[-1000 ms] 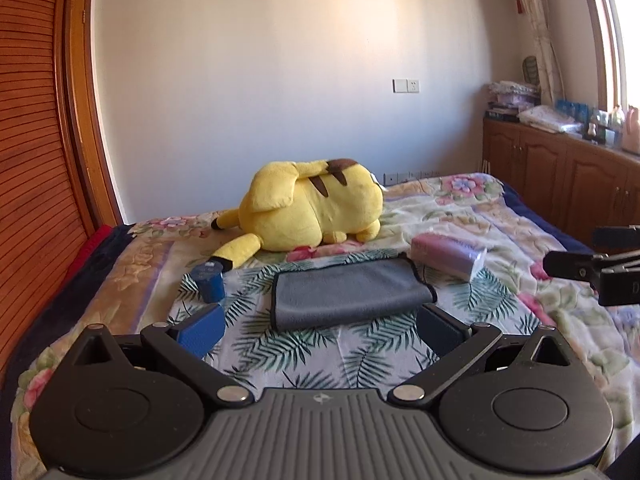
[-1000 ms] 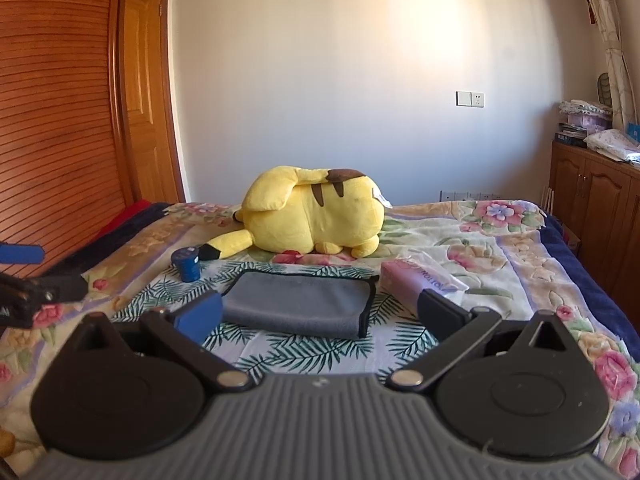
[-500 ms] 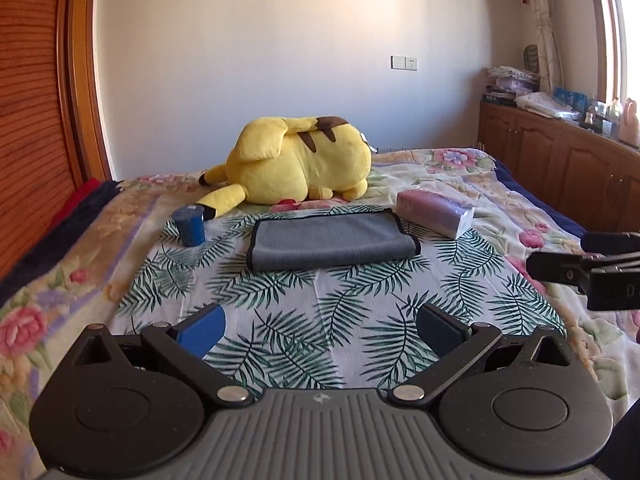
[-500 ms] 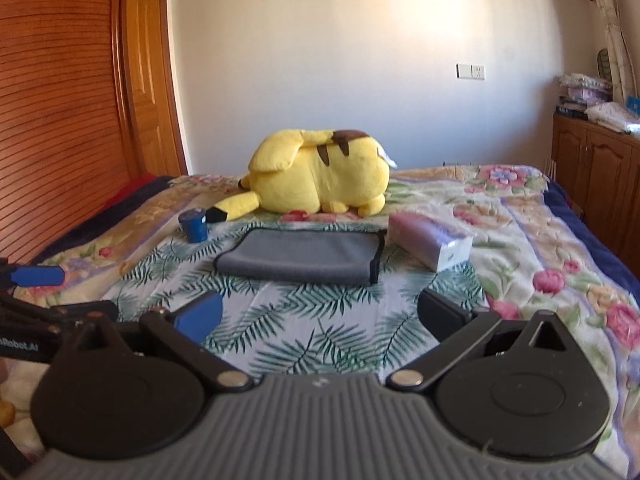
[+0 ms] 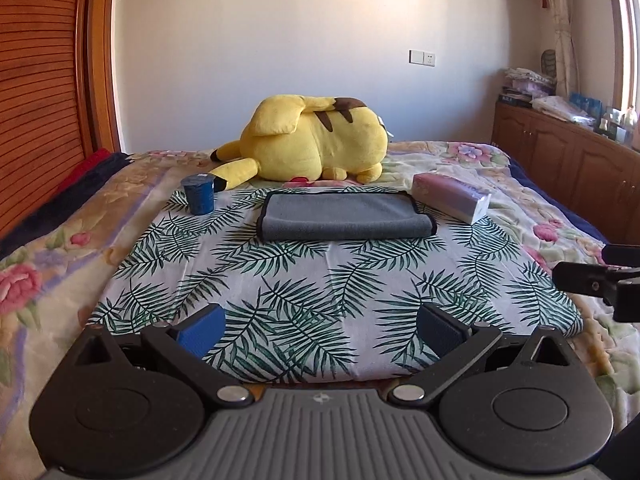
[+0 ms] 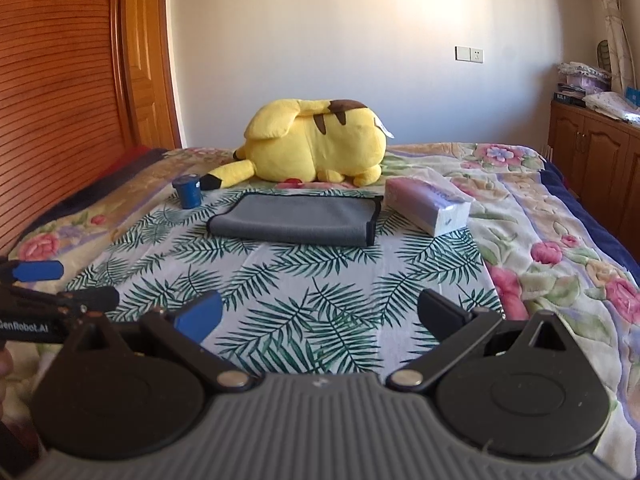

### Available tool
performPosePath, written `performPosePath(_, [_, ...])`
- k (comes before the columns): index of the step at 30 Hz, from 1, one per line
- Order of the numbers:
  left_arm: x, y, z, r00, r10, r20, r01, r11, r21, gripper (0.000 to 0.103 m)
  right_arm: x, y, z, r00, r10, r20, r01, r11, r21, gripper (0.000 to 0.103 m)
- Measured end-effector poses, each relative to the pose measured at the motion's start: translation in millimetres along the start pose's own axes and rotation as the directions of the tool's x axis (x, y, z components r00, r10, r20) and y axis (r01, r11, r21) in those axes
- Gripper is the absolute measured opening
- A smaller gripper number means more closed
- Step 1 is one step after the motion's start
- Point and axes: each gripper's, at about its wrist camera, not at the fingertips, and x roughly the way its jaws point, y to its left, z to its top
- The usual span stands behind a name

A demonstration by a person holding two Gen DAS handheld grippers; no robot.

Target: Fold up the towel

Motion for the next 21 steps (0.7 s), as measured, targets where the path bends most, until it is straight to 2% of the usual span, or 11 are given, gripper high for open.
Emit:
performPosePath(10, [-6,-2,-5,0.998,0.032,0.054,-0.035,0.998,0.044,0.087,4,-6,-5,1.000,-0.003,0.003,0.003,0.999,0.034,0.103])
performPosePath(21, [-18,1,-1,0.991,0.041,0.125,-0.046,0.998,0.035,0.087,-4,-10,-5,0.998,-0.035,0.061,0.031,0.998,0.053,0.103])
